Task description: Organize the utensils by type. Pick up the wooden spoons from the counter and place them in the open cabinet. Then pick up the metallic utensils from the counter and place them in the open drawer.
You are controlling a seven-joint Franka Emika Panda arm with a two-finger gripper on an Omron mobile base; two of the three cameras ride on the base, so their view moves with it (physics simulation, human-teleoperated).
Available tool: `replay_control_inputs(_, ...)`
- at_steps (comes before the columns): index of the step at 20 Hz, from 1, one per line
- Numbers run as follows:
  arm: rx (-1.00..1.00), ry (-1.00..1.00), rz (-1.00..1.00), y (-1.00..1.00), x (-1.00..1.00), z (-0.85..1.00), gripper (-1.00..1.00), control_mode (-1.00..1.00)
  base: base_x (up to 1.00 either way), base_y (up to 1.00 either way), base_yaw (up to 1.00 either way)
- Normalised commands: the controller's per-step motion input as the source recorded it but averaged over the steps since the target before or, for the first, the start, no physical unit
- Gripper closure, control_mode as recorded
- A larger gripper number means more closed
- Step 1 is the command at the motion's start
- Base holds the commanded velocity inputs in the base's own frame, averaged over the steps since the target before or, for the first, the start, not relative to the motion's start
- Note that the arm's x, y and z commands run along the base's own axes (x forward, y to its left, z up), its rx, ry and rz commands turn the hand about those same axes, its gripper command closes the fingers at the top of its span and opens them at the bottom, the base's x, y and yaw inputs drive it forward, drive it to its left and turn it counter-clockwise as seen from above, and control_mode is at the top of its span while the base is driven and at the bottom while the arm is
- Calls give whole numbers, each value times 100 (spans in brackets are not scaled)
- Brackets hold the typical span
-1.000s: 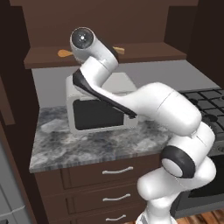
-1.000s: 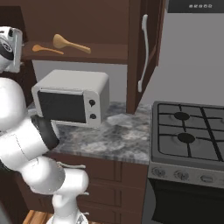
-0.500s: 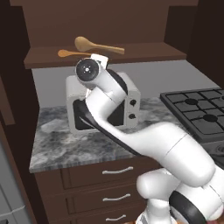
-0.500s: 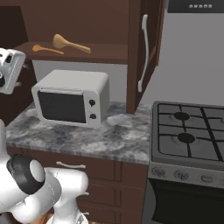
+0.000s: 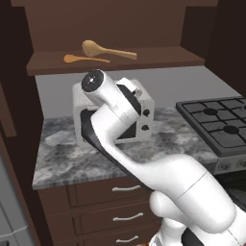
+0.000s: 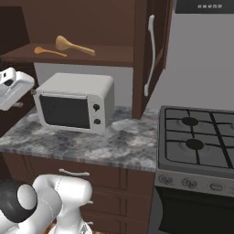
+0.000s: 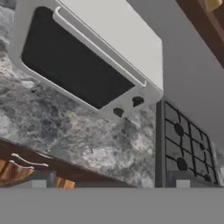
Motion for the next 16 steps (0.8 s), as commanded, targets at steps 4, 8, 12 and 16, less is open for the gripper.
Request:
replay_control_inputs(4, 32, 17, -31, -47, -19, -3, -100, -100, 0, 0, 0)
replay_control_inputs(8, 14, 8, -15, -53, -22, -74, -100, -100, 0, 0, 0)
replay_control_inputs(12, 0, 3, -6, -44, 0, -39, -100, -100, 0, 0, 0)
replay_control_inputs(16, 0, 5, -4, -35, -1, -6, -100, -100, 0, 0, 0)
